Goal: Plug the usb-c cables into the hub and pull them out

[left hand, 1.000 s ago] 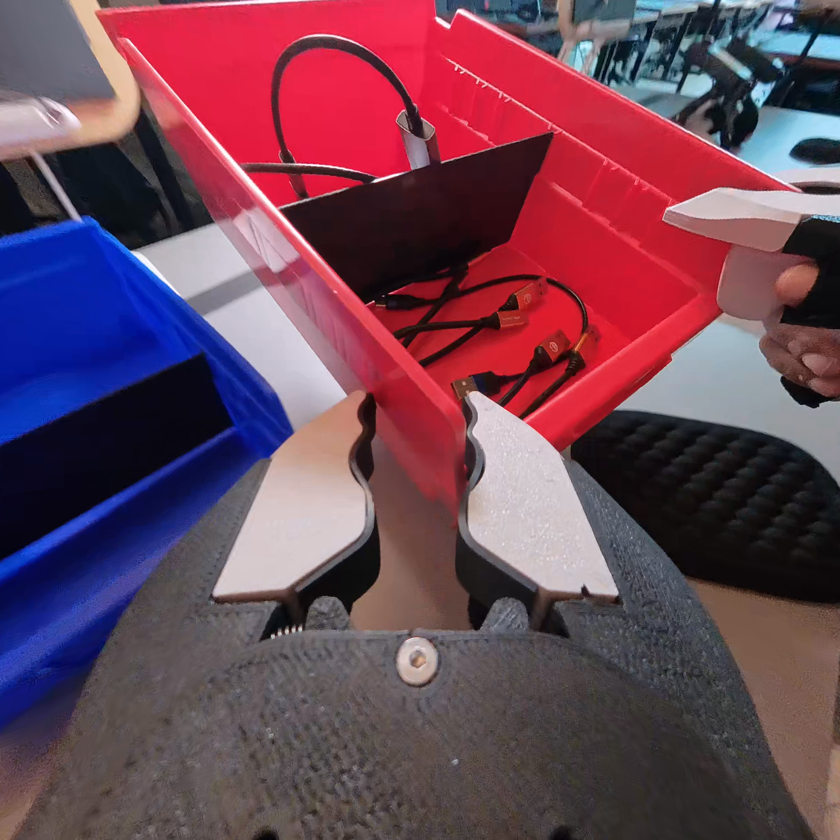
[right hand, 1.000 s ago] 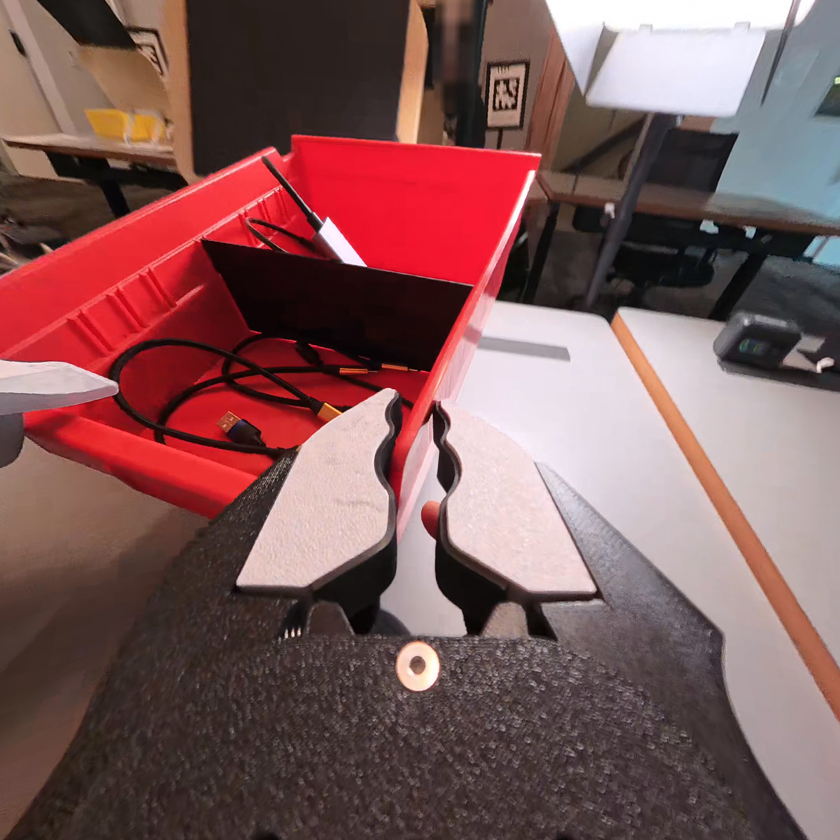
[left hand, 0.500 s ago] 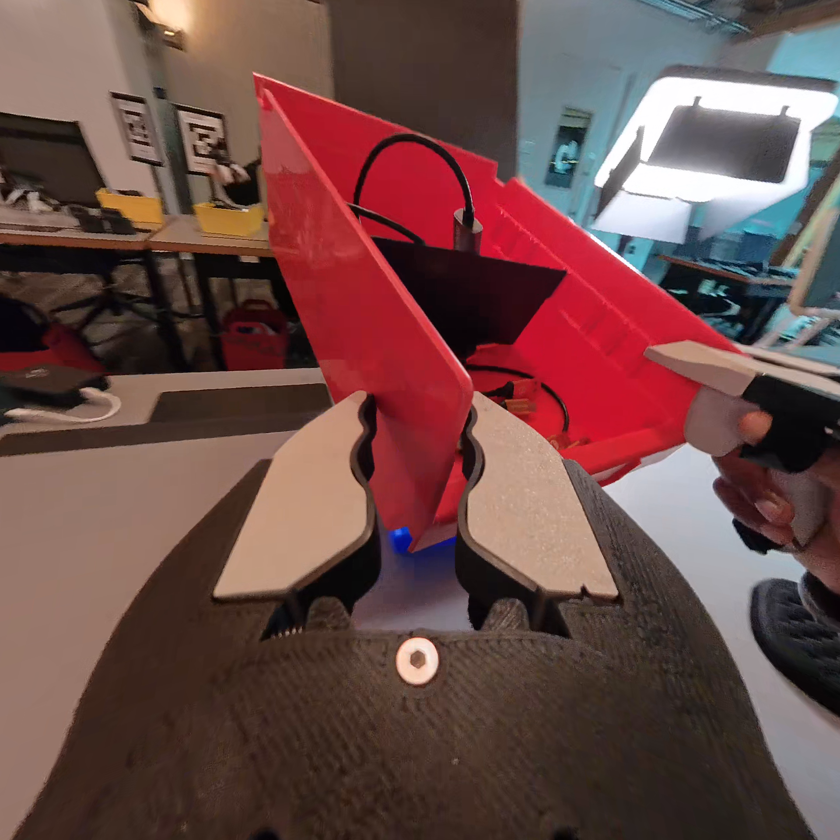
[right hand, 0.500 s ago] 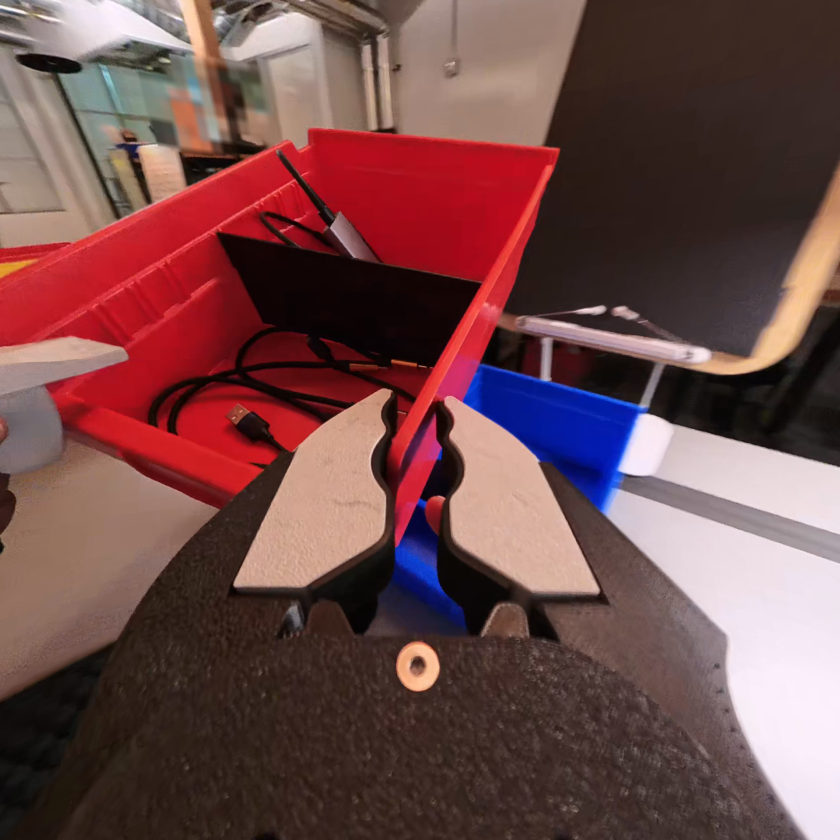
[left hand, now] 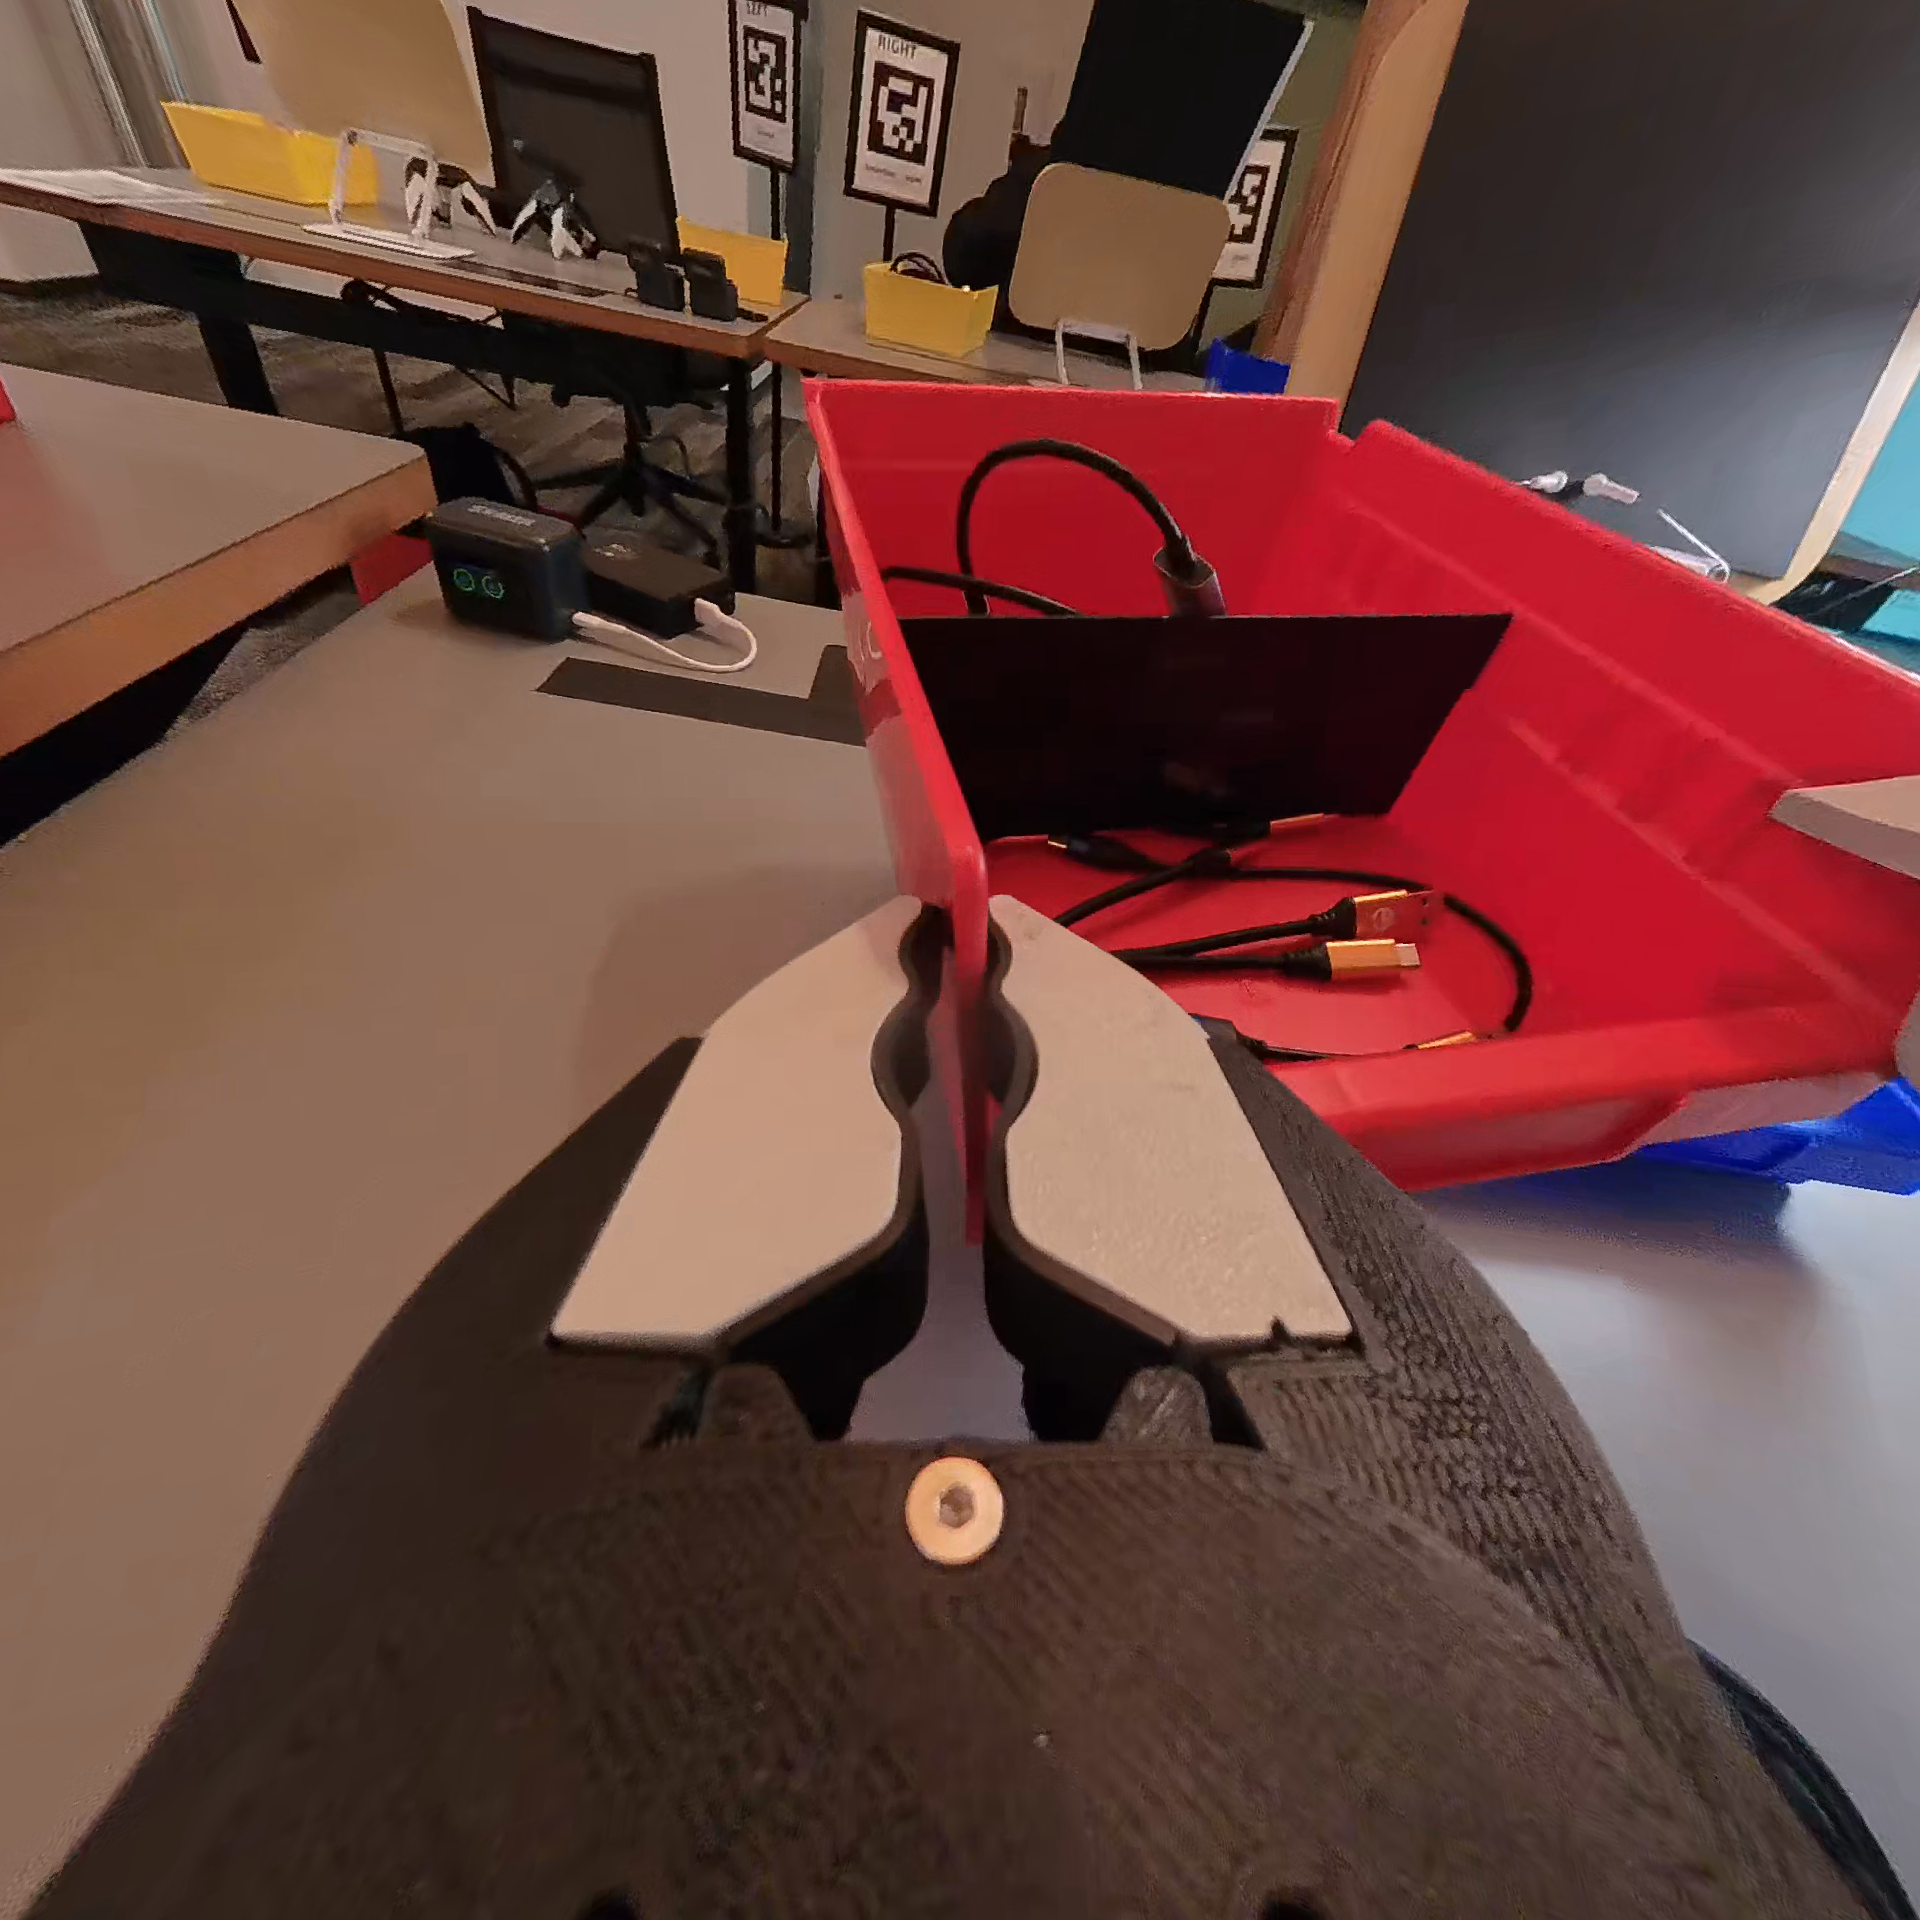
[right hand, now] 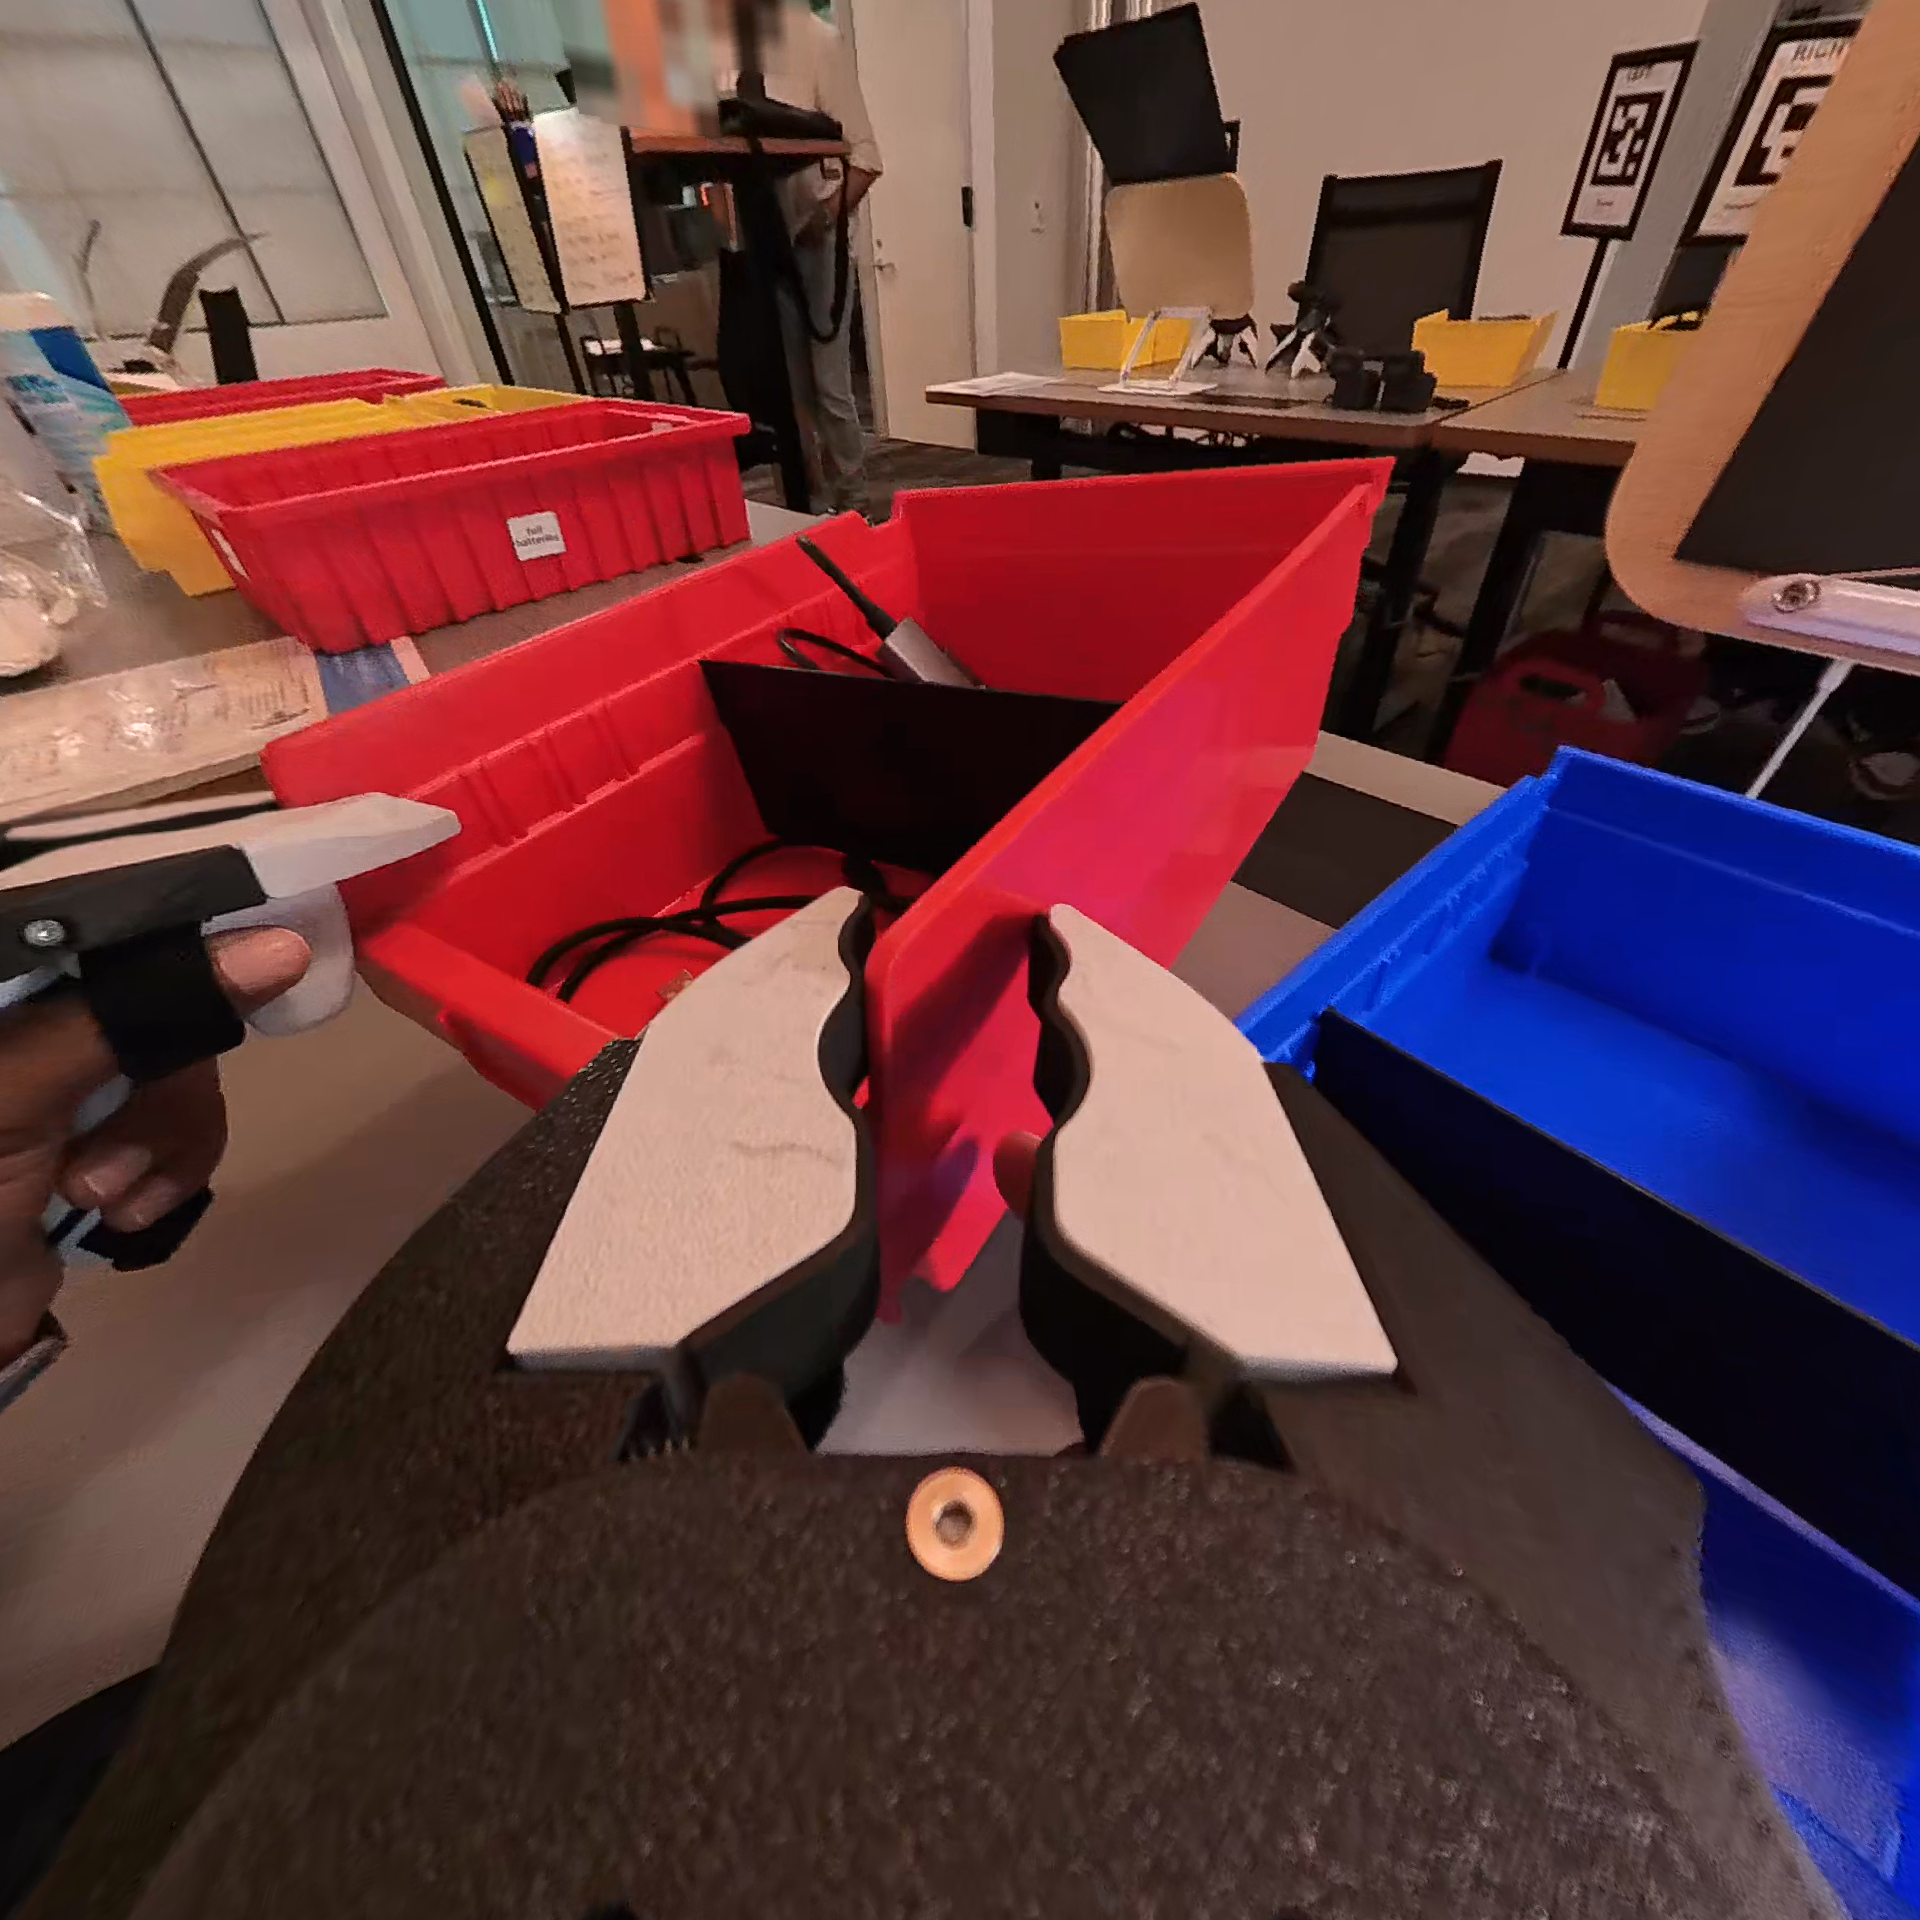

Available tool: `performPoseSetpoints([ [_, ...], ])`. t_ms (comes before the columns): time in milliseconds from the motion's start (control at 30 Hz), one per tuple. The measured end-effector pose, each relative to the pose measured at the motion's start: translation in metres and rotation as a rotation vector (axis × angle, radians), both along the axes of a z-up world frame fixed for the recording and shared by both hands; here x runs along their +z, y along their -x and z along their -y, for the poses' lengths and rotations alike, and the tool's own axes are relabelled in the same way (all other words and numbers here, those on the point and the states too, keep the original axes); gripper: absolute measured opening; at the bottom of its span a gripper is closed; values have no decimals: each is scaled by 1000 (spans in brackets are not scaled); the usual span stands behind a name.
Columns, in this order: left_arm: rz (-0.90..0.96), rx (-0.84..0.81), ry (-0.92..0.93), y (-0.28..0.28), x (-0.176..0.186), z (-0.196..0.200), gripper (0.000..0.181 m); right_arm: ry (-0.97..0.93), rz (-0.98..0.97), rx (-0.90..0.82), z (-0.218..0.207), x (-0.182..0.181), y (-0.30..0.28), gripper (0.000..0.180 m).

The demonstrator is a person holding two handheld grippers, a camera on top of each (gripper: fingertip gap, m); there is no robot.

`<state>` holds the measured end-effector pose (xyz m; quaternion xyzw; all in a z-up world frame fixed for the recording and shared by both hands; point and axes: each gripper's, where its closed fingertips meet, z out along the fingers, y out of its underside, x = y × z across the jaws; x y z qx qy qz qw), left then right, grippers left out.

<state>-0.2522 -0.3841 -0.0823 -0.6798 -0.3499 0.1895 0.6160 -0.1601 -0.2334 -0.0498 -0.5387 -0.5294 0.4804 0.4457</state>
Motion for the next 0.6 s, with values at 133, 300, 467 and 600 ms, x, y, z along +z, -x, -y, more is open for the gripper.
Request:
performPoseSetpoints([
  [133, -15, 51, 29, 11, -11, 10, 5, -26, 22, 13, 8, -14, 14, 29],
  [300, 17, 66, 90, 25, -37, 16, 5, -87, 99, 20, 7, -54, 30, 21],
  [467, 94, 6, 223, 27, -72, 6, 10, -183, 238, 64, -1, -98, 23, 17],
  [600, 38, -87, 172, 15, -51, -9, 36, -211, 212, 146, -9, -73, -9, 19],
])
